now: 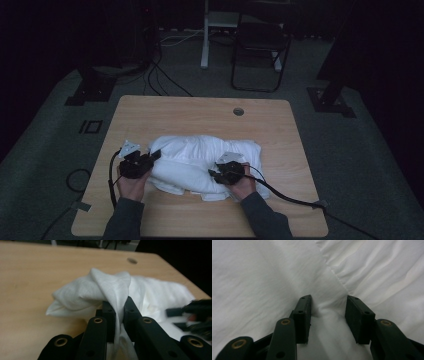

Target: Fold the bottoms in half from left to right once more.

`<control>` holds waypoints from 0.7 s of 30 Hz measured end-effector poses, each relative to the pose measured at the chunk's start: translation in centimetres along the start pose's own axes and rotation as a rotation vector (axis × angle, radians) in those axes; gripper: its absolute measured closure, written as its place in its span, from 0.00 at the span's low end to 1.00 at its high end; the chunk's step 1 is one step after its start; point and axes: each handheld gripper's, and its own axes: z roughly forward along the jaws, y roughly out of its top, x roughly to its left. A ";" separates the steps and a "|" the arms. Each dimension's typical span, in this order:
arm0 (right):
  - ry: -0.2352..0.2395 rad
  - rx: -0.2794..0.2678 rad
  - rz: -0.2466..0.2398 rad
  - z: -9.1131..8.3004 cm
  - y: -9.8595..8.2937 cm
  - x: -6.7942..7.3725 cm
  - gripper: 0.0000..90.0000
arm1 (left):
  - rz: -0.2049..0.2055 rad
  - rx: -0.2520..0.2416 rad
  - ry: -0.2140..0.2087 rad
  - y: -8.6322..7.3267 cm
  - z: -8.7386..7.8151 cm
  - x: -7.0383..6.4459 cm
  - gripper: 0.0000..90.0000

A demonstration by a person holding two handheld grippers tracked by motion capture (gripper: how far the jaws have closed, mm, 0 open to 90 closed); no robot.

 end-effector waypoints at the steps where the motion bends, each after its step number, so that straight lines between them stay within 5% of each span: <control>1: 0.003 -0.001 0.009 0.1 0.0 0.0 0.63 | 0.010 -0.039 -0.040 0.9 -0.2 -0.8 0.93; 7: 0.007 -0.050 0.082 1.2 -0.1 0.8 0.65 | 0.067 -0.081 -0.096 3.3 0.2 -3.6 0.93; 10: -0.039 -0.026 0.032 1.6 0.8 2.1 0.67 | 0.101 -0.086 -0.104 4.2 0.5 -4.7 0.93; 14: 0.018 -0.008 0.021 2.1 1.8 2.3 0.63 | 0.127 -0.078 -0.084 4.5 0.8 -5.0 0.93; 16: 0.012 -0.005 -0.015 1.2 2.0 2.1 0.50 | 0.121 -0.076 -0.083 4.4 0.6 -4.6 0.93; 18: 0.010 -0.044 -0.047 -0.7 1.8 1.6 0.48 | 0.119 -0.075 -0.070 4.4 0.4 -4.2 0.93; 21: -0.067 -0.055 -0.054 -3.4 0.8 0.0 0.47 | 0.109 -0.075 -0.067 4.4 0.2 -3.9 0.93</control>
